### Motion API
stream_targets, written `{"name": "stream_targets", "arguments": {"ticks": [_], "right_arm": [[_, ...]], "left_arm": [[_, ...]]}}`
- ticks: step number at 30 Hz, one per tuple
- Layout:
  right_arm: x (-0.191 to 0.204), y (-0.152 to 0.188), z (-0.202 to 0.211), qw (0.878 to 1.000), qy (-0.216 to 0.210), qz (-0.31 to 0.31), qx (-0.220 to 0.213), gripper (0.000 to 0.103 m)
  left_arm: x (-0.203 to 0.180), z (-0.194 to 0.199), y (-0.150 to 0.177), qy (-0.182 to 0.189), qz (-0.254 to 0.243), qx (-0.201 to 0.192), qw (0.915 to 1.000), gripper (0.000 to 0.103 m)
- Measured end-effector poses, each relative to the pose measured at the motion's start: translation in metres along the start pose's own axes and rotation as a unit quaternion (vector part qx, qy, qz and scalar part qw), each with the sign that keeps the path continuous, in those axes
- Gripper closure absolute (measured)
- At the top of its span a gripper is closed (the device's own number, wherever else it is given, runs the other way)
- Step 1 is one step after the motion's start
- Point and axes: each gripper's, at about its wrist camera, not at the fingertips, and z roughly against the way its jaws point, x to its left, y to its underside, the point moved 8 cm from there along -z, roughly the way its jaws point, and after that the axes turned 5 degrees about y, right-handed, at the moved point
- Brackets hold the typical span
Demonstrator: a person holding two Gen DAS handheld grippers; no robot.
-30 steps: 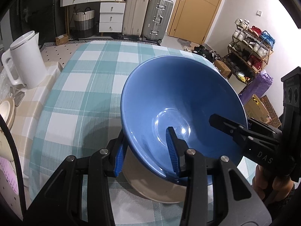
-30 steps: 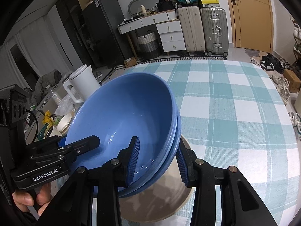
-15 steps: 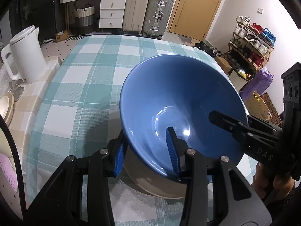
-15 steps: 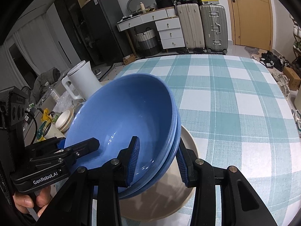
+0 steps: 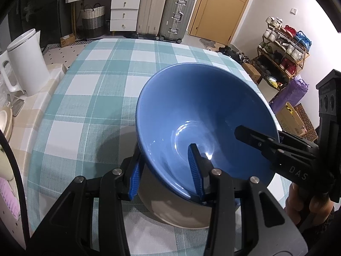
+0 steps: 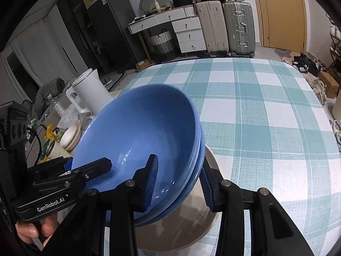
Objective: Organize plates and bowls
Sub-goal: 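Lower the stacked blue bowls onto the cream plate stack, then open both grippers and pull them back from the bowls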
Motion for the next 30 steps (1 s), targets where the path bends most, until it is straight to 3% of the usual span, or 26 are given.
{"name": "stream_targets", "arguments": {"ticks": [15,18,22,24,26,29,30], "right_arm": [[-0.005,0.001,0.004,1.0,-0.003,0.001,-0.005,0.062],[-0.007,0.0,0.008,1.0,-0.001,0.006,-0.01,0.055],[-0.01,-0.001,0.015,1.0,0.003,0.014,-0.022,0.043],[-0.011,-0.001,0.02,0.999,0.002,0.022,-0.032,0.027],[-0.012,0.0,0.024,0.999,-0.006,0.03,-0.044,0.019],[-0.013,0.001,0.03,0.997,-0.015,0.042,-0.065,0.008],[-0.014,0.001,0.033,0.996,-0.016,0.048,-0.077,0.005]], "left_arm": [[0.003,0.002,-0.003,0.011,-0.012,-0.009,0.9998,0.063],[0.003,0.013,-0.005,0.016,-0.028,-0.03,0.999,0.054],[0.005,0.034,-0.009,0.017,-0.057,-0.075,0.9954,0.022],[0.009,0.043,-0.01,0.012,-0.068,-0.096,0.993,0.021],[0.013,0.048,-0.011,0.008,-0.075,-0.109,0.9912,0.017],[0.021,0.056,-0.01,0.009,-0.072,-0.137,0.9879,0.0],[0.025,0.059,-0.01,0.012,-0.067,-0.148,0.9867,0.0]]}}
